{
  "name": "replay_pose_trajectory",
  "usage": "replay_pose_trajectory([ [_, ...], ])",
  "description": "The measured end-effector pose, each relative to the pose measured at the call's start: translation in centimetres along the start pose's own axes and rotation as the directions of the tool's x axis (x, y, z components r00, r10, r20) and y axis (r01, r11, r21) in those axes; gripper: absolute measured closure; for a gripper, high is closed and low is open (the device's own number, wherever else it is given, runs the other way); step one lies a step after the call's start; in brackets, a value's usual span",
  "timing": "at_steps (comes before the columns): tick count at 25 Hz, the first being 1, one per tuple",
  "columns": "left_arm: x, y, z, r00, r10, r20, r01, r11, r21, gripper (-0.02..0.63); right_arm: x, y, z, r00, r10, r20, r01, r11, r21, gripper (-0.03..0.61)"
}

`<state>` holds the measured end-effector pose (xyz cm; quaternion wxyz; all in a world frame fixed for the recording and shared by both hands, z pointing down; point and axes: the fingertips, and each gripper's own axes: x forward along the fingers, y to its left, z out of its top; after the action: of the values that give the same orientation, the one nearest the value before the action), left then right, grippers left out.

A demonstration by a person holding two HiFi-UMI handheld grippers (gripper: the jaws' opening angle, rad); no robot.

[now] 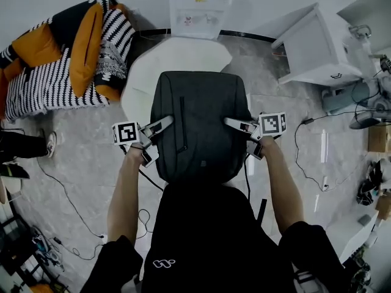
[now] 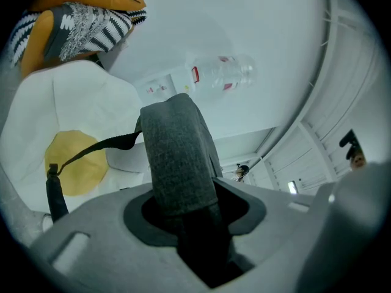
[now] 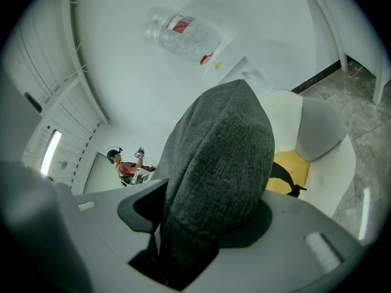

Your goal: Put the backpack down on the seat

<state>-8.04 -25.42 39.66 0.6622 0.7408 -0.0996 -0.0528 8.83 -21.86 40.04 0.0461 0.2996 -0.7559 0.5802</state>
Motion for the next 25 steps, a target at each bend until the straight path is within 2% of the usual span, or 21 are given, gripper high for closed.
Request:
replay_pose_trajectory([
  [3, 0.4, 1.0, -0.4, 1.0, -0.013, 0.015, 0.013, 0.999, -0.038, 0.445, 0.5, -0.9, -0.3, 0.999, -0.026, -0.024, 0.026, 1.0, 0.01, 0.331],
  [6, -0.4, 4.2, -1.2, 0.997, 0.078, 0.002, -0.078, 0.997, -0.019, 0.445, 1.1, -2.2, -1.4, 0.999, -0.033, -0.036, 0.034, 0.999, 0.027, 0.331],
  [9, -0.1, 4.7, -1.4, 0.998, 0.055, 0.012, -0.054, 0.995, -0.081, 0.445, 2.1, -3.5, -2.1, 0.999, -0.023, -0.037, 0.025, 0.999, 0.044, 0.33],
  [19, -0.9, 11.7, -0.9, 0.987, 0.157, -0.037, -0.157, 0.988, 0.0, 0.445, 5.1, -8.9, -3.8, 1.0, -0.004, 0.022, 0.003, 0.999, 0.044, 0.328],
  [22, -0.4, 13.6, -1.3, 0.988, 0.152, -0.035, -0.153, 0.988, -0.015, 0.445, 6.0, -11.0, -4.7, 1.0, 0.003, 0.031, -0.005, 0.999, 0.048, 0.328],
  [25, -1.6, 16.5, -2.1, 0.981, 0.189, -0.041, -0.19, 0.982, -0.02, 0.445, 7.5, -12.6, -6.2, 1.0, 0.005, 0.022, -0.006, 0.998, 0.068, 0.328],
])
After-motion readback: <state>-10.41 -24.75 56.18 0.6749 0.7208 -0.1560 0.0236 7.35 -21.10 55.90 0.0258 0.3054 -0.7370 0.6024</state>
